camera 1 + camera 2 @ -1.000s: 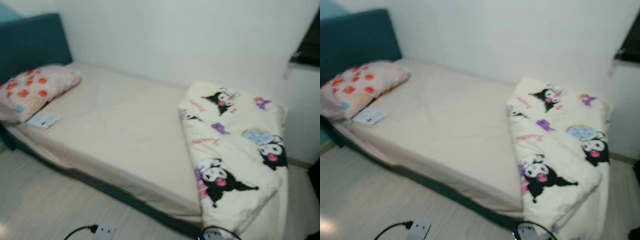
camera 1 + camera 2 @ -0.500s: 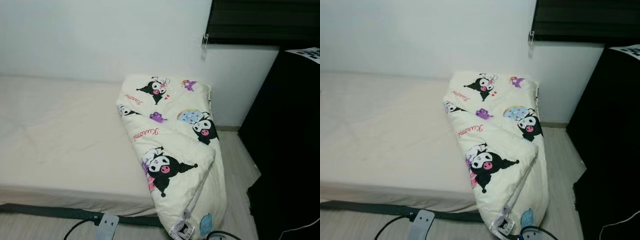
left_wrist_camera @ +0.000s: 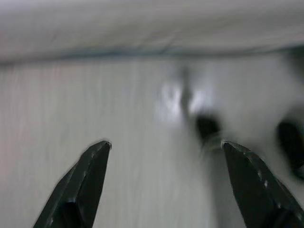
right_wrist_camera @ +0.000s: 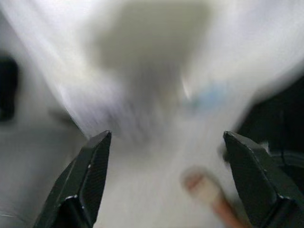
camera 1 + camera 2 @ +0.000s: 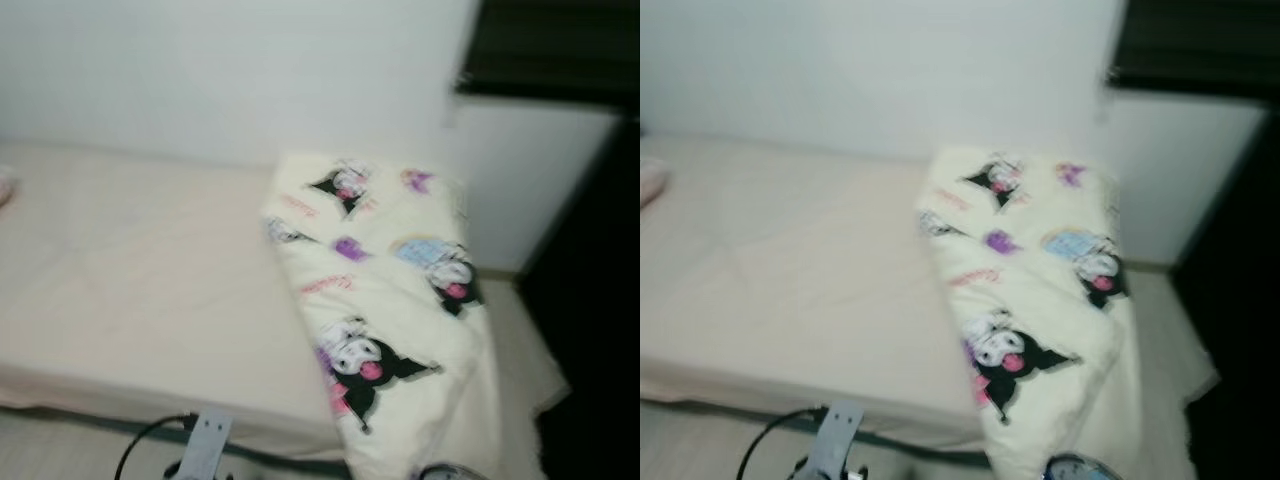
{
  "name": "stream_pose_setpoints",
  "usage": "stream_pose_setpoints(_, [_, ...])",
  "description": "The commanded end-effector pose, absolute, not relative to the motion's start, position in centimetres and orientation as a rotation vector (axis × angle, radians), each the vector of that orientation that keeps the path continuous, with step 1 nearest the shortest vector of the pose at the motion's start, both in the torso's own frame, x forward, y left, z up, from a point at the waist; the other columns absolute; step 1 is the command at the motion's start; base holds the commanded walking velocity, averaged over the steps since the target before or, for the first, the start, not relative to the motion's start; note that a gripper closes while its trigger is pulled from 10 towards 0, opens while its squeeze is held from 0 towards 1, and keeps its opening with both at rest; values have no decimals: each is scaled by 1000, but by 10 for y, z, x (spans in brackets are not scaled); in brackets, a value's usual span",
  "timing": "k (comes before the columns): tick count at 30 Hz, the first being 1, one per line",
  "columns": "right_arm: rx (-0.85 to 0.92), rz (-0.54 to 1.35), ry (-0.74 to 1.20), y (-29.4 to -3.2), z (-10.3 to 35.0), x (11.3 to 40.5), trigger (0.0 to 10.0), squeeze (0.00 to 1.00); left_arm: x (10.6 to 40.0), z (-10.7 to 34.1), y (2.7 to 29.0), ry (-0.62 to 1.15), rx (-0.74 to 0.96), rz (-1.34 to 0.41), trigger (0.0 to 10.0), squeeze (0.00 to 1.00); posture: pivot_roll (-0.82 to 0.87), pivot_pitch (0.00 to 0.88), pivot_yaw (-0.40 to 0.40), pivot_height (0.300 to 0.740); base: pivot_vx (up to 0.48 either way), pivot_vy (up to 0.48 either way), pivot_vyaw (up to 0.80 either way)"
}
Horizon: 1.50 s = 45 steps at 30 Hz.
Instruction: Clean up the room
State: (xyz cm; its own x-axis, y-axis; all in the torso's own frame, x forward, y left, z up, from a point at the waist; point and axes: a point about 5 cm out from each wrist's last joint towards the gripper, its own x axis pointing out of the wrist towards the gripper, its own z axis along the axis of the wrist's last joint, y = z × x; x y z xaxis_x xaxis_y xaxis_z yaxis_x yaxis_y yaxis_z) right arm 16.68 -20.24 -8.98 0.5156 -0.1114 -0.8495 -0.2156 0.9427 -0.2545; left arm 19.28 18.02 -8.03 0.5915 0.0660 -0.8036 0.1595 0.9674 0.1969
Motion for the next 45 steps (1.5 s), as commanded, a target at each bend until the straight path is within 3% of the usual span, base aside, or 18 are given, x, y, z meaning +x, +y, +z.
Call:
stream_pose_setpoints(1, [-346,61,1046,-200,-93,158,10000,0,191,-82,178,953,265,-65,10000,0,-126,57,12,740,458,0,0])
stream_pose_setpoints(10, [-328,-185,912,-230,-73,188,10000,0,190,-82,175,955,253,-74,10000,0,-127,58,9,740,83,0,0])
stream_pose_setpoints(11, [-319,-297,867,-245,-62,200,10000,0,190,-83,175,959,258,-80,10000,0,-129,59,11,740,0,0,0])
stream_pose_setpoints(17, [-334,-429,830,-267,-50,208,10000,0,189,-83,176,963,266,-88,10000,0,-130,59,13,740,0,0,-777])
stream_pose_setpoints(23, [-226,-561,721,-291,-28,225,10000,0,188,-83,176,966,276,-97,10000,0,-136,57,15,740,0,0,-768])
stream_pose_setpoints(34, [90,-365,507,-263,-7,266,10000,0,189,-83,176,965,289,-103,10000,0,-133,53,16,740,0,0,-210])
stream_pose_setpoints(45, [148,-313,503,-255,-6,271,10000,0,181,-87,187,1024,300,-22,10000,0,-130,60,23,740,0,0,0])
